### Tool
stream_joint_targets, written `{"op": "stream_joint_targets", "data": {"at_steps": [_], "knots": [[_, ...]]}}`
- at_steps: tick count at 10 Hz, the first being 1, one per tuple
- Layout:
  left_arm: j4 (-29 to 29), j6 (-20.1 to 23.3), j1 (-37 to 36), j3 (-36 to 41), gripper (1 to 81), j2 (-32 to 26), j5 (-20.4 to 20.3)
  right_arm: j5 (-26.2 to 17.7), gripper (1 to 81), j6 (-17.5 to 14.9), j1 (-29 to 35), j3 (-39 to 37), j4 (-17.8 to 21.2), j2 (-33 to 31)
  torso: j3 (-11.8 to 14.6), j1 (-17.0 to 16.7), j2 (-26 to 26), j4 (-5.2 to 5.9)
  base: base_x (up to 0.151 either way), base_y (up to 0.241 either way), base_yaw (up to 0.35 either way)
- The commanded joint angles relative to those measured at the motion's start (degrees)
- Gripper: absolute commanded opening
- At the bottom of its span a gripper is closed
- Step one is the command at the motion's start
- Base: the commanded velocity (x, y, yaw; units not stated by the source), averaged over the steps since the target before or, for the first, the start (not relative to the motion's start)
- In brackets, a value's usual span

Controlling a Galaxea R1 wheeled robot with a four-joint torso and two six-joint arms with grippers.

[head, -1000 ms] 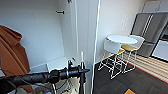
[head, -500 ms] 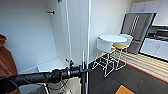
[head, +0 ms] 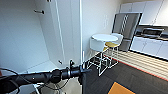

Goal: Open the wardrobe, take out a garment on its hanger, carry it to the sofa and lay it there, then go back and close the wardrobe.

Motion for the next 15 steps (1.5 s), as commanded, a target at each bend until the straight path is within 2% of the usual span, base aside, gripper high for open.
{"op": "stream_joint_targets", "data": {"at_steps": [1, 15], "knots": [[0.92, 0.03, -9.48, 2.70, 1.0, -1.52, -2.45, -2.92, 81.1, -0.11, 1.16, 0.08, -0.33, -0.71, 0.00, 0.00, 0.00, 0.00, 0.000, 0.000, -0.206], [1.89, 0.03, -9.48, 3.67, 1.0, -1.96, -2.27, -2.92, 81.1, -0.01, 1.42, -0.36, -0.16, 0.17, 0.00, 0.04, 0.02, 0.00, 0.000, 0.000, -0.210]]}}
